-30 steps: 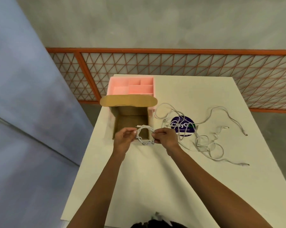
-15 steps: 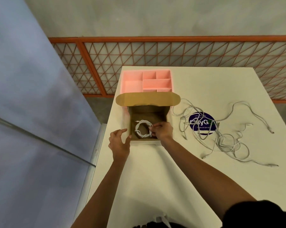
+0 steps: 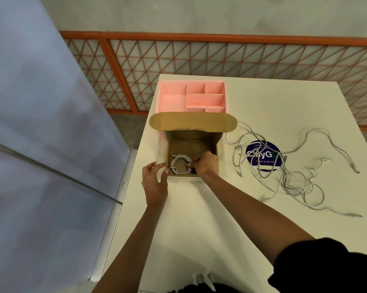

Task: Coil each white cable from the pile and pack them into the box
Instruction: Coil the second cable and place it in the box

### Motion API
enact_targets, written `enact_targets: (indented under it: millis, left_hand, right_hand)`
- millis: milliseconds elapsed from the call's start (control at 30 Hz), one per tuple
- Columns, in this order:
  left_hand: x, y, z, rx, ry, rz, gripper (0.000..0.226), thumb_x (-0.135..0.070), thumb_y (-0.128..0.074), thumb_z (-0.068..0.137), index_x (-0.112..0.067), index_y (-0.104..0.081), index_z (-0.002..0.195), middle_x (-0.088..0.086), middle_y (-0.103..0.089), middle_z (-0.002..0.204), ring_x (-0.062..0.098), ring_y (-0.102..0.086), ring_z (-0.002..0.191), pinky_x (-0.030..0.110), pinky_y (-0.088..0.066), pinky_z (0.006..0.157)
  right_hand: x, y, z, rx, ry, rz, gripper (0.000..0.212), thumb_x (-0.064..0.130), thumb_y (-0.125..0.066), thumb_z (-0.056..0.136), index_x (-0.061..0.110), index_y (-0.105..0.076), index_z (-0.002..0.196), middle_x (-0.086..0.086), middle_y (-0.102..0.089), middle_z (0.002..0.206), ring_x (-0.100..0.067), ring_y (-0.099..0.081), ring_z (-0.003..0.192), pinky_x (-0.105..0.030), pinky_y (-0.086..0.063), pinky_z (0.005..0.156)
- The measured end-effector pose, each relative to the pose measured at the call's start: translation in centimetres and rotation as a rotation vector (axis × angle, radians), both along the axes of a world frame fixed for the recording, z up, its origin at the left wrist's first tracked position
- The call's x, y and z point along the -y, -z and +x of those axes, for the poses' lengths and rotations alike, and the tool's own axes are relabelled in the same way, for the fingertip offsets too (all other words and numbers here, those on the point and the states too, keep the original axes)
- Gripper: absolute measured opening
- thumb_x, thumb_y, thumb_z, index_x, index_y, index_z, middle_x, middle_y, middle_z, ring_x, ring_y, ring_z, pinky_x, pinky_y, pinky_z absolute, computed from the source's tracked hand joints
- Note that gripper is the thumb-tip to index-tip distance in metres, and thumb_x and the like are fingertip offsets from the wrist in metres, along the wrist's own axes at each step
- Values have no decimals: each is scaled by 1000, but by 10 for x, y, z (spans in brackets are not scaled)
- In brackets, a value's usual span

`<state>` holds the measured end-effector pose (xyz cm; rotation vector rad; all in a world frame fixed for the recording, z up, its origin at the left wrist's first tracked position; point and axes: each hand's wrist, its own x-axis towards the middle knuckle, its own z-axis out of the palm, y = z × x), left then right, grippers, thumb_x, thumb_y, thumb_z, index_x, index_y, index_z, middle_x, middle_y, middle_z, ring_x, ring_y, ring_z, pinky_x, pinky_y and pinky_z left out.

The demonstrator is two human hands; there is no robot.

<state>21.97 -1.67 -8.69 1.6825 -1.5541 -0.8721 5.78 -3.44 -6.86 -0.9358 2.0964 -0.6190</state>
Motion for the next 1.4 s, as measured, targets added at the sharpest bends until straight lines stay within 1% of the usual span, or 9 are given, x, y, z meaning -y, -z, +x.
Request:
enact_targets:
  millis: [233, 367, 567, 700, 800, 933, 1067, 1233, 1400]
  left_hand:
    - [-5, -7, -5, 126, -45, -1, 27, -26, -57, 94, -13, -62, 117, 13, -49, 130, 27, -45, 124, 45, -30, 107]
    - [-16, -16, -24, 143, -44, -98, 23, -23, -51, 98, -10, -59, 115, 13, -51, 123, 27, -45, 114, 37, -28, 97]
    - [-36, -18, -77, 119, 142, -229, 29, -25, -38, 97, -10, -60, 109, 11, -56, 109, 26, -46, 103, 46, -37, 90]
    - [-51, -26, -123, 2, 342, -252, 20, -15, -41, 100, -11, -58, 110, -4, -47, 102, 18, -52, 92, 40, -46, 84]
    - [-54, -31, -154, -22, 495, -208, 19, -11, -41, 100, -8, -55, 113, 4, -50, 109, 17, -54, 93, 23, -41, 84]
    - [-43, -34, -186, 58, 513, -90, 24, -2, -39, 98, 1, -49, 120, 17, -49, 117, 18, -51, 97, 16, -35, 87]
    - [-22, -34, -210, 194, 409, 214, 29, -7, -38, 99, 3, -44, 127, 22, -48, 128, 34, -49, 117, 38, -40, 94]
    - [-4, -32, -225, 79, 329, 377, 30, -14, -39, 100, 1, -49, 125, 20, -57, 125, 35, -54, 115, 39, -43, 89]
    - [5, -27, -227, -105, 221, 382, 32, -28, -41, 101, -2, -59, 100, 16, -66, 103, 32, -61, 94, 39, -48, 83]
  right_hand:
    - [-13, -8, -10, -20, -114, -131, 21, 14, -67, 86, 3, -71, 104, -12, -71, 98, -23, -66, 91, -27, -52, 77]
    - [-47, -22, -26, -17, -160, -371, 19, 5, -57, 90, 7, -68, 105, -4, -71, 96, -9, -62, 79, -4, -45, 68]
    - [-88, -34, -97, -98, -12, -444, 15, 7, -57, 89, 11, -66, 100, -2, -67, 77, -19, -66, 70, -34, -57, 71]
    - [-99, -50, -146, -175, 142, -473, 11, 10, -57, 90, 8, -66, 97, 2, -64, 78, -3, -56, 63, -8, -43, 61]
    - [-97, -56, -167, -232, 152, -508, 11, 10, -57, 89, 8, -66, 95, -1, -67, 80, -11, -59, 68, -24, -49, 66]
    - [-85, -54, -182, -307, 44, -441, 13, 8, -56, 89, 8, -68, 94, -6, -70, 92, -20, -64, 80, -35, -54, 72]
    - [-69, -46, -186, -400, -166, -256, 21, 7, -54, 89, 9, -69, 104, -14, -64, 105, -30, -61, 95, -40, -50, 83]
    - [-57, -37, -182, -506, -440, -42, 31, 24, -55, 93, 24, -62, 123, -9, -52, 122, -27, -51, 114, -38, -47, 88]
    - [-60, -34, -184, -494, -453, -13, 24, 26, -57, 93, 21, -68, 114, -10, -48, 120, -28, -45, 117, -38, -44, 89]
